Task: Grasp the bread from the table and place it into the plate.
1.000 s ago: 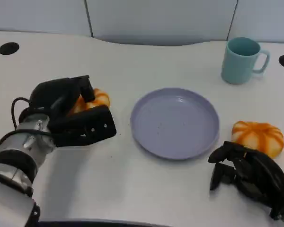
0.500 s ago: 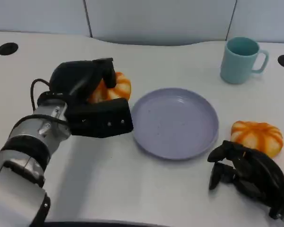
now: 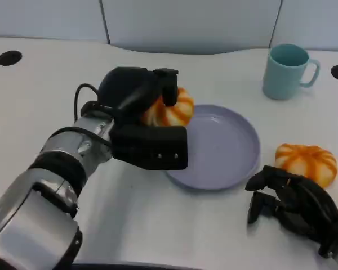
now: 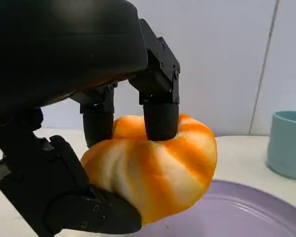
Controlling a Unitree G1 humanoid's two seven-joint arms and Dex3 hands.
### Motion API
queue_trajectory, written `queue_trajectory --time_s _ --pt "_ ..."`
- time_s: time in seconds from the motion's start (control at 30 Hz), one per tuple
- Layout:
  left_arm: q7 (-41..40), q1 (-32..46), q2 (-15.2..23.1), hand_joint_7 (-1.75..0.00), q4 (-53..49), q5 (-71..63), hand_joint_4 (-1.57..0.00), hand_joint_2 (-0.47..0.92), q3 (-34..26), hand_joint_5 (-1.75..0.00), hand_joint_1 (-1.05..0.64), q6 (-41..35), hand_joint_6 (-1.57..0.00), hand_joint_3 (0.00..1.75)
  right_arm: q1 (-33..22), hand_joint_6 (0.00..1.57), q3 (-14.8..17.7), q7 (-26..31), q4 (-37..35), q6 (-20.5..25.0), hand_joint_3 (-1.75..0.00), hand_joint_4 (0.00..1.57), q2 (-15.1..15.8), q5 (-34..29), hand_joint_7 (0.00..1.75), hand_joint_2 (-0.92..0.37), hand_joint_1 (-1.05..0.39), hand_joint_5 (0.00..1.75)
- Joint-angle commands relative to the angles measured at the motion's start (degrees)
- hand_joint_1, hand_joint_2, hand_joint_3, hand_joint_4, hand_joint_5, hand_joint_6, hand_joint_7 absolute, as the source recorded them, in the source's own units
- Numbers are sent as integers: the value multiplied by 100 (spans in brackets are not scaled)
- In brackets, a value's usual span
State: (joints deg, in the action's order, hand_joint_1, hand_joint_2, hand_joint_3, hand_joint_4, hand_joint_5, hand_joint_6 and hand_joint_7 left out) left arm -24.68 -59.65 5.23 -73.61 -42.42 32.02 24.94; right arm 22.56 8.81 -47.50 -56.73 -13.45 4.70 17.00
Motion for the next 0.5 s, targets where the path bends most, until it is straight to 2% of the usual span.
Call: queue_trajectory --time_s 0.03,0.27,0.37,0.4,0.43,0.47,0.5 --pt "-19 -152 -131 -175 -42 -84 -97 52 123 -175 -27 -17 -74 93 -184 74 -43 120 -213 35 -8 60 17 -162 106 -92 -54 164" --pt "3 -242 -391 -175 -108 -250 -94 55 359 -175 -28 13 -69 94 -203 74 3 -17 -162 147 -8 61 -37 -71 103 -92 -53 163" --pt "47 -235 -498 -174 -156 -274 -92 51 401 -175 -30 -41 -66 92 -210 74 -1 -56 -158 97 -7 62 -67 -63 102 -92 -53 162" --pt "100 -234 -532 -145 -175 -282 -89 54 415 -175 -34 -65 -72 78 -198 74 7 -93 -190 96 -8 62 -71 -52 101 -92 -53 162" --pt "142 -233 -559 -127 -189 -288 -87 61 426 -175 -36 -85 -78 64 -193 74 5 -100 -206 95 -8 63 -74 -55 101 -92 -52 162" --pt "135 -230 -580 -118 -197 -312 -86 70 454 -174 -40 -109 -80 46 -191 75 -6 -86 -203 99 -8 63 -77 -70 101 -92 -53 162" --pt "118 -225 -603 -131 -204 -332 -88 75 483 -174 -41 -130 -75 37 -185 75 -3 -103 -203 127 -8 64 -80 -61 101 -92 -53 162"
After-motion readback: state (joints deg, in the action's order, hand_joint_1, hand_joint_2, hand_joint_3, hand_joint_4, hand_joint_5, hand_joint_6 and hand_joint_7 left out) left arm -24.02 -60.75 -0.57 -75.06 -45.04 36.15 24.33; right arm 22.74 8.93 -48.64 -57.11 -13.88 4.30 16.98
